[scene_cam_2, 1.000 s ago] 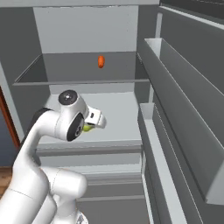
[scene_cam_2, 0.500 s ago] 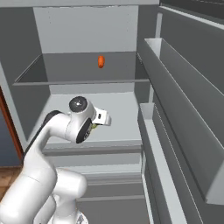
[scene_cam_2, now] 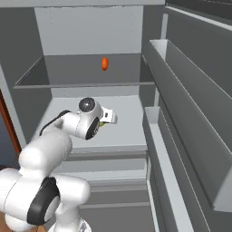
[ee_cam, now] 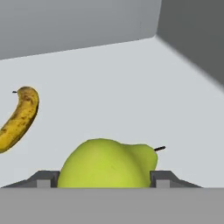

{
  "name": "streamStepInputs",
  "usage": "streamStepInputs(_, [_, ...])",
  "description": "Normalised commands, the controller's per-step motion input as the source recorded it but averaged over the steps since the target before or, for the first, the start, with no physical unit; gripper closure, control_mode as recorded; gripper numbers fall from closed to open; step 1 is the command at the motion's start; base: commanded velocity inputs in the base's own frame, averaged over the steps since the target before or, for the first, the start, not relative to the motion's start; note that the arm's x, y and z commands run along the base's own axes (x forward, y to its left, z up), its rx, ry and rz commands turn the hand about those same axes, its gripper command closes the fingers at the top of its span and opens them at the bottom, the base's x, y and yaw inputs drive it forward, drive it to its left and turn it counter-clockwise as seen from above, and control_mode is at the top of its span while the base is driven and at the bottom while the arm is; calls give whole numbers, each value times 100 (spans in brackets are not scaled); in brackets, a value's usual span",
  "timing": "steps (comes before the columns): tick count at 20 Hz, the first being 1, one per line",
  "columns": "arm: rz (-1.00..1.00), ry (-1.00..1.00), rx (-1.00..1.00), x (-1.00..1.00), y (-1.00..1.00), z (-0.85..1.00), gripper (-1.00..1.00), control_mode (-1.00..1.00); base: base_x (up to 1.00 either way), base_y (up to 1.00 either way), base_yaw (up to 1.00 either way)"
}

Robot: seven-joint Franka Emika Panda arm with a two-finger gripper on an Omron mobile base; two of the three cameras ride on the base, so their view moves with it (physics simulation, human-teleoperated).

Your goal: Place the pear in the correct fridge rack based on whether it is a fruit or vegetable. Finally, close the fridge door.

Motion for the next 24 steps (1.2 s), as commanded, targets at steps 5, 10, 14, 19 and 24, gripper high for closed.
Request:
streamStepInputs(5, [0,0,0,56,6,-12,-100,-100,0,0,0])
streamStepInputs(10, [-3,1,2,0,0,13,-100,-100,0,0,0])
streamStepInputs(14, [-12,0,0,-20,0,53,-100,-100,0,0,0])
streamStepInputs(19, [-12,0,6,-83,0,50,-100,-100,0,0,0])
streamStepInputs(24, [-2,0,8,-100,2,17,-100,-100,0,0,0])
